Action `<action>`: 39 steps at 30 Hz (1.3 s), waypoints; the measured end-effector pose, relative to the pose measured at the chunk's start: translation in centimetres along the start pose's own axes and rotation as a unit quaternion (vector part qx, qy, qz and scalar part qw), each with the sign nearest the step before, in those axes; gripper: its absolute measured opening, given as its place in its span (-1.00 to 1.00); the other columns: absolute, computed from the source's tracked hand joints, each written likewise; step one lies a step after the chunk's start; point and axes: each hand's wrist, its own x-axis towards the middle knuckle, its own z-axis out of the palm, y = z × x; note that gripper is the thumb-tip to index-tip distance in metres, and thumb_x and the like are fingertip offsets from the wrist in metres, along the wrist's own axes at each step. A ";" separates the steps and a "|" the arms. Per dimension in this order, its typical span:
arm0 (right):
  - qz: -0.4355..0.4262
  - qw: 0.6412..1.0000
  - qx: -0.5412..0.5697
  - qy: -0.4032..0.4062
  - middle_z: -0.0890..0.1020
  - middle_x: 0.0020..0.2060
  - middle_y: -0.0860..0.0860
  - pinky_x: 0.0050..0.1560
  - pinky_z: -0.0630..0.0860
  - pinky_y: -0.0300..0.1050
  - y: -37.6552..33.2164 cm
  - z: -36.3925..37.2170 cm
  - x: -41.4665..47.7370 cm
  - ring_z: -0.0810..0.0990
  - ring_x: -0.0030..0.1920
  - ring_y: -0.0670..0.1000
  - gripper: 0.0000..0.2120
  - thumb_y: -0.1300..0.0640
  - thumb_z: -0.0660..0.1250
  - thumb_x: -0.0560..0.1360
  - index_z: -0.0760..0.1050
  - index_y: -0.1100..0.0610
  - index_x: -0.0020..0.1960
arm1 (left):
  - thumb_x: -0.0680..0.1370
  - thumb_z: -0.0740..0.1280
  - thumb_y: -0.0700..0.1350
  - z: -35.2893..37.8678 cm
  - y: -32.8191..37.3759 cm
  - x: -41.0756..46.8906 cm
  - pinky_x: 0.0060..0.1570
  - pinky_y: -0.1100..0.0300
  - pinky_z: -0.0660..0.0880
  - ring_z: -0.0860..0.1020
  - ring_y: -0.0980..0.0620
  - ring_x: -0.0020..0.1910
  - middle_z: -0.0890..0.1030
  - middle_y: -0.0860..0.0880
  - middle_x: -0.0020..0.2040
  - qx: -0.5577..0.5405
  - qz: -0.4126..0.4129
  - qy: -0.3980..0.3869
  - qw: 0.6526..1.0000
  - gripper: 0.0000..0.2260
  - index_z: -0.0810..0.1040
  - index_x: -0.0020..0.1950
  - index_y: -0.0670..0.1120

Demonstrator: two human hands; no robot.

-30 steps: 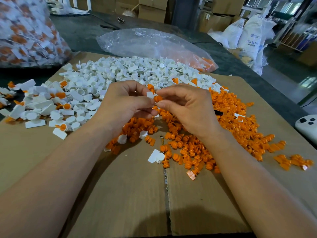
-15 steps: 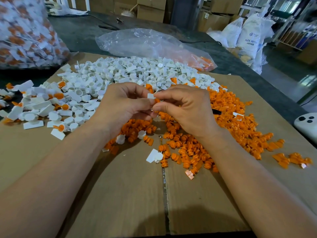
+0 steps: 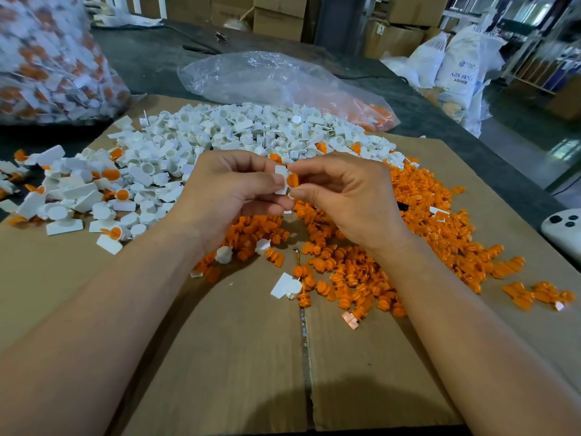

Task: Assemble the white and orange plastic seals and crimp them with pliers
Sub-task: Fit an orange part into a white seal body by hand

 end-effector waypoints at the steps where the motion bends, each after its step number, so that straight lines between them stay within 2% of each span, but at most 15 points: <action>1: 0.004 1.000 0.002 0.001 0.63 -0.13 0.07 -0.01 0.58 -0.17 0.0 0.0 0.0 0.64 -0.11 -0.02 -0.70 0.32 0.44 0.35 0.56 0.24 0.09 | 0.42 0.34 -0.38 0.0 0.0 0.0 -0.46 0.33 0.51 0.63 0.01 -0.43 0.61 -0.10 -0.43 -0.003 -0.001 0.000 1.000 -0.92 0.54 -0.22 -0.23; 7: 0.013 1.000 0.027 0.007 0.63 -0.14 0.05 -0.03 0.58 -0.21 -0.3 0.0 -0.1 0.64 -0.12 -0.04 -0.65 0.32 0.44 0.34 0.51 0.14 0.10 | 0.43 0.33 -0.39 0.0 0.0 0.0 -0.47 0.33 0.50 0.63 0.02 -0.43 0.61 -0.10 -0.44 -0.002 0.000 -0.008 1.000 -0.91 0.53 -0.21 -0.23; 12: -0.005 1.000 0.011 0.010 0.60 -0.17 0.05 -0.03 0.58 -0.15 -0.2 0.1 -0.1 0.62 -0.13 -0.01 -0.63 0.34 0.45 0.33 0.50 0.20 0.12 | 0.40 0.35 -0.38 0.0 -0.1 0.0 -0.47 0.32 0.51 0.63 0.00 -0.43 0.60 -0.09 -0.45 -0.007 -0.001 -0.004 1.000 -0.92 0.52 -0.23 -0.22; 15: -0.005 1.000 0.011 0.004 0.62 -0.16 0.10 -0.02 0.59 -0.05 -0.3 0.2 -0.2 0.63 -0.11 0.06 -0.65 0.33 0.45 0.33 0.53 0.25 0.10 | 0.30 0.41 -0.28 0.0 -0.1 0.0 -0.46 0.34 0.51 0.63 0.02 -0.43 0.61 -0.08 -0.44 0.001 0.003 -0.010 1.000 -0.89 0.52 -0.23 -0.21; 17: -0.001 1.000 0.013 -0.002 0.63 -0.15 0.11 -0.03 0.59 -0.06 -0.4 0.3 -0.2 0.64 -0.11 0.05 -0.68 0.33 0.45 0.32 0.56 0.28 0.08 | 0.32 0.40 -0.30 0.0 -0.2 0.0 -0.47 0.34 0.51 0.62 0.03 -0.44 0.62 -0.08 -0.44 0.017 0.007 -0.008 1.000 -0.91 0.52 -0.24 -0.21; 21: 0.049 0.996 0.074 -0.008 0.62 -0.15 -0.03 -0.03 0.59 -0.17 -0.8 0.3 -0.2 0.65 -0.15 -0.08 -0.60 0.35 0.45 0.32 0.51 0.04 0.07 | 0.38 0.38 -0.35 0.1 -0.2 0.0 -0.44 0.32 0.53 0.62 0.04 -0.44 0.63 -0.08 -0.43 0.019 0.032 0.003 0.999 -0.92 0.52 -0.23 -0.22; 24: 0.075 0.993 0.089 -0.003 0.61 -0.15 -0.13 -0.01 0.57 -0.18 -1.0 0.1 0.0 0.63 -0.13 -0.14 -0.69 0.28 0.42 0.38 0.51 -0.10 -0.04 | 0.41 0.37 -0.36 0.2 -0.2 0.0 -0.43 0.32 0.53 0.63 0.06 -0.44 0.62 -0.03 -0.45 0.033 0.059 0.011 0.998 -0.88 0.52 -0.25 -0.17; 27: 0.088 0.993 0.081 -0.009 0.61 -0.16 -0.12 -0.01 0.57 -0.20 -0.9 0.2 0.0 0.62 -0.14 -0.16 -0.74 0.30 0.33 0.47 0.52 -0.03 0.04 | 0.42 0.36 -0.37 0.3 -0.1 -0.1 -0.43 0.33 0.53 0.62 0.08 -0.44 0.61 0.00 -0.47 0.051 0.073 0.015 0.996 -0.85 0.52 -0.25 -0.14; 30: 0.105 0.990 0.086 -0.026 0.62 -0.19 -0.08 -0.13 0.55 -0.30 -0.9 0.3 0.0 0.62 -0.21 -0.20 -0.72 0.33 0.31 0.47 0.49 0.09 0.13 | 0.42 0.37 -0.38 0.3 -0.1 -0.1 -0.42 0.31 0.54 0.62 0.08 -0.45 0.60 -0.01 -0.48 0.057 0.075 0.015 0.995 -0.85 0.52 -0.26 -0.16; 35: 0.131 0.984 0.109 -0.047 0.62 -0.28 -0.04 -0.24 0.55 -0.30 -0.9 0.2 0.0 0.64 -0.29 -0.14 -0.82 0.35 0.31 0.47 0.55 0.11 -0.04 | 0.41 0.38 -0.39 0.2 -0.3 0.1 -0.45 0.28 0.55 0.60 0.04 -0.48 0.58 -0.04 -0.50 0.049 0.041 0.017 0.998 -0.88 0.51 -0.27 -0.22; 39: 0.148 0.981 0.110 -0.054 0.63 -0.29 0.05 -0.23 0.57 -0.25 -0.8 0.0 0.1 0.64 -0.30 -0.07 -0.88 0.34 0.32 0.46 0.54 0.17 -0.06 | 0.40 0.38 -0.38 0.2 -0.4 0.2 -0.46 0.30 0.52 0.61 0.04 -0.47 0.59 -0.05 -0.48 0.045 0.025 0.008 0.999 -0.86 0.52 -0.29 -0.19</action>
